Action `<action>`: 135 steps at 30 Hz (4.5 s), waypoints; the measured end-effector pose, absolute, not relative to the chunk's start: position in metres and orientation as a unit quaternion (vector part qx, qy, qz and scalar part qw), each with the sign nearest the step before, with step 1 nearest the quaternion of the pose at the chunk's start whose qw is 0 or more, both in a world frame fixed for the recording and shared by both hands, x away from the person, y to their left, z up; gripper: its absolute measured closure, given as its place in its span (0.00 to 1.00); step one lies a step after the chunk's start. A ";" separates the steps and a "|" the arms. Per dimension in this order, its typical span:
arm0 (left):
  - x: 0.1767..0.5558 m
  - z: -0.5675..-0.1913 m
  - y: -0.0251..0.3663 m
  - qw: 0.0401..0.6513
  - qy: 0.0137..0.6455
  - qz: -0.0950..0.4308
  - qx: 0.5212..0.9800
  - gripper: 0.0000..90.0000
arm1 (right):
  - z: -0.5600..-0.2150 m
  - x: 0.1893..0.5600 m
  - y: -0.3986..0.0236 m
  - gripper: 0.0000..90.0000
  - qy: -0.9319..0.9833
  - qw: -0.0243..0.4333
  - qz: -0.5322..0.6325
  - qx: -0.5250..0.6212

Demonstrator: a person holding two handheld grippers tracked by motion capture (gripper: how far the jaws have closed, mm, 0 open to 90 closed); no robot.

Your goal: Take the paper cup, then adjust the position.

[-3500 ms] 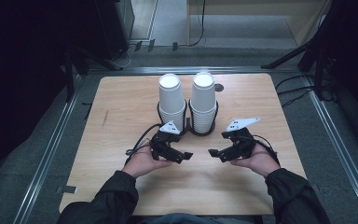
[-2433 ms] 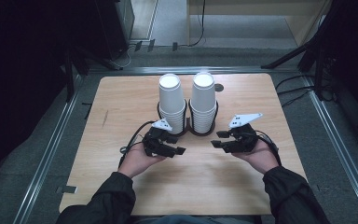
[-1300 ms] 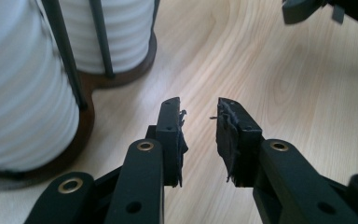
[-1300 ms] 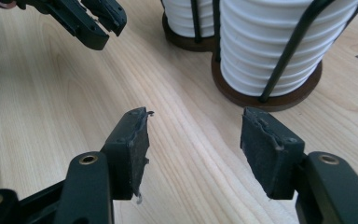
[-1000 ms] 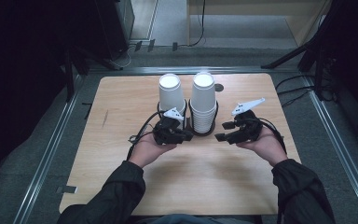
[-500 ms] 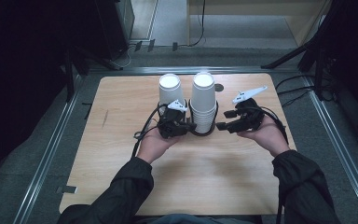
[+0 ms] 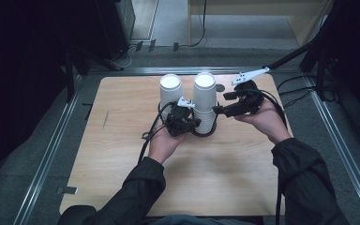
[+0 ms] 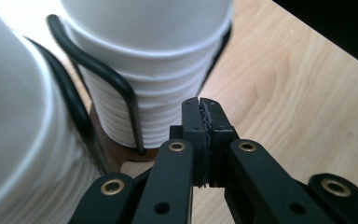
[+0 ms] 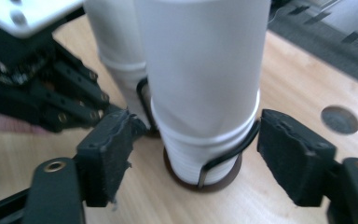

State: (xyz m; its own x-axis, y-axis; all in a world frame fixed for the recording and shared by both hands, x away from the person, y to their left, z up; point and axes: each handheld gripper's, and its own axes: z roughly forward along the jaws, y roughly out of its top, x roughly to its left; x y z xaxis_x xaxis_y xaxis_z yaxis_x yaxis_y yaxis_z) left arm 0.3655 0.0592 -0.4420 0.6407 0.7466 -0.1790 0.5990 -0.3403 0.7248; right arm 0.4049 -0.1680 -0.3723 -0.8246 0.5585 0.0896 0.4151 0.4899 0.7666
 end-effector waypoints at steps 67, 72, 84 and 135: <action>0.367 -0.437 0.048 0.393 0.419 0.138 0.807 1.00 | -0.316 0.443 -0.098 0.27 0.869 0.127 0.380 0.292; 0.368 -0.437 0.050 0.397 0.421 0.137 0.804 1.00 | -0.298 0.437 -0.100 0.27 0.866 0.127 0.388 0.289; 0.370 -0.437 0.055 0.400 0.419 0.118 0.806 0.95 | -0.245 0.420 -0.115 0.27 0.860 0.138 0.407 0.276; 0.334 -0.442 0.113 0.444 0.271 0.019 0.854 0.41 | -0.375 0.339 -0.176 0.26 0.874 0.062 0.441 0.193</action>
State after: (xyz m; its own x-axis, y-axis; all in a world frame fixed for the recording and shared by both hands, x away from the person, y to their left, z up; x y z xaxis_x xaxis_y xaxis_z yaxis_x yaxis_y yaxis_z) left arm 0.3336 0.1133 -0.4418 0.8529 0.4788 -0.2081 0.4451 -0.4586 0.7692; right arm 0.3391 -0.1755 -0.3746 -0.9177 0.3923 0.0629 0.2838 0.5363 0.7949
